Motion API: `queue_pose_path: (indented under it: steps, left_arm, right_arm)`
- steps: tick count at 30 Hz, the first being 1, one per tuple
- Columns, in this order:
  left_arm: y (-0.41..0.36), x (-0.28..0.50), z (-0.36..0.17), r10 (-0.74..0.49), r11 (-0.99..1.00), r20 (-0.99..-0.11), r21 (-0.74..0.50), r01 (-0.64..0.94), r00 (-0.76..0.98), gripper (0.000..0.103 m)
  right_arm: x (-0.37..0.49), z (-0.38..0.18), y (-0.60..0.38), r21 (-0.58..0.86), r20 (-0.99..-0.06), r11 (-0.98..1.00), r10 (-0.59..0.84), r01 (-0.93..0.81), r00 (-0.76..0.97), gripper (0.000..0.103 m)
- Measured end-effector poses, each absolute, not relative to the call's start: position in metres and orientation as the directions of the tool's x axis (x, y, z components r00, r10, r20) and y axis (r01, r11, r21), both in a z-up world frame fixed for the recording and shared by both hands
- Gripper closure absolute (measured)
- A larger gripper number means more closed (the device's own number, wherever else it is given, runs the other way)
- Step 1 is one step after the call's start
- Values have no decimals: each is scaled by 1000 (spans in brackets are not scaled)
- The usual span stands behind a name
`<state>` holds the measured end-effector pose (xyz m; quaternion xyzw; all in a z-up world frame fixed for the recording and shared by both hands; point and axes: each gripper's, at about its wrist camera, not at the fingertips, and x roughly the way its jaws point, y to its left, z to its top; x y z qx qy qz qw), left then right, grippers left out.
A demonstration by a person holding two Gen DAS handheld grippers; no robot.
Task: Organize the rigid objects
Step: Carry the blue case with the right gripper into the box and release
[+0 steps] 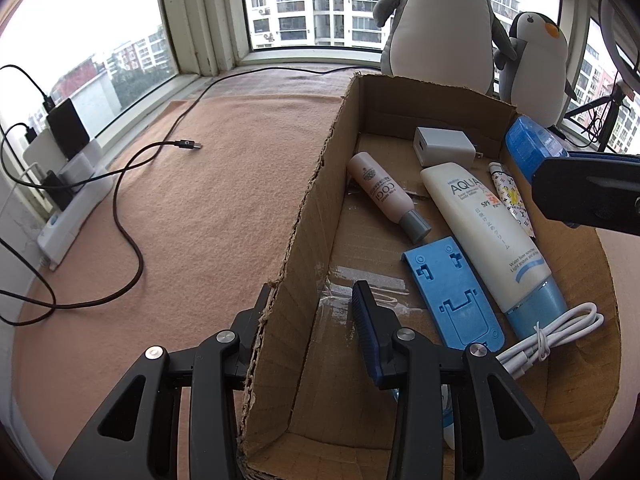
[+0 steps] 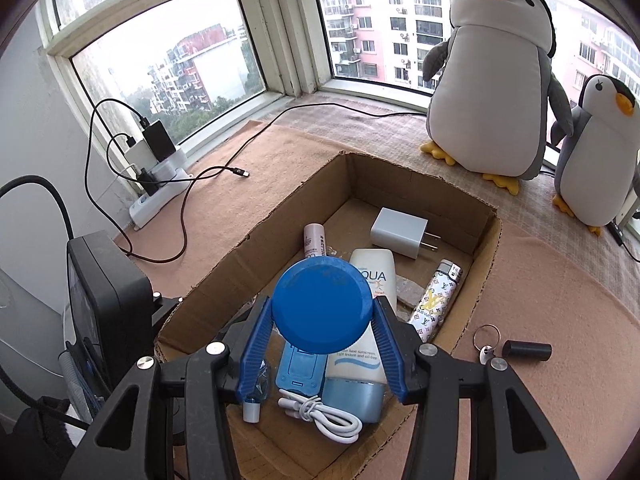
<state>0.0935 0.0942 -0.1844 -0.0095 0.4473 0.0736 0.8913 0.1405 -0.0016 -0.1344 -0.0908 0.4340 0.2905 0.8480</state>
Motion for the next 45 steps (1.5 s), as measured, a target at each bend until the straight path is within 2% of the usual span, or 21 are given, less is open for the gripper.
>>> queue_pose_path:
  steps: [8,16,30,45]
  left_arm:
    - [94,94,-184,122,989,-799,48,-140,589,65]
    - [95,95,-184,122,989,-798,46,-142,590,65]
    - [96,94,-185,121,989,-798,45,-142,590,65]
    - [97,94,-185,121,989,-798,45,-141,590,65]
  right_arm:
    - [143,-134,-1,89,-788,817,408,-570,462,57]
    - [143,-131,0,85,-784,814,411,-575,465,49]
    - [144,-128,-12,79,-783,829,395,-554,480,47]
    - [148,-125,-87,100,-771,891,350,-443,531,41]
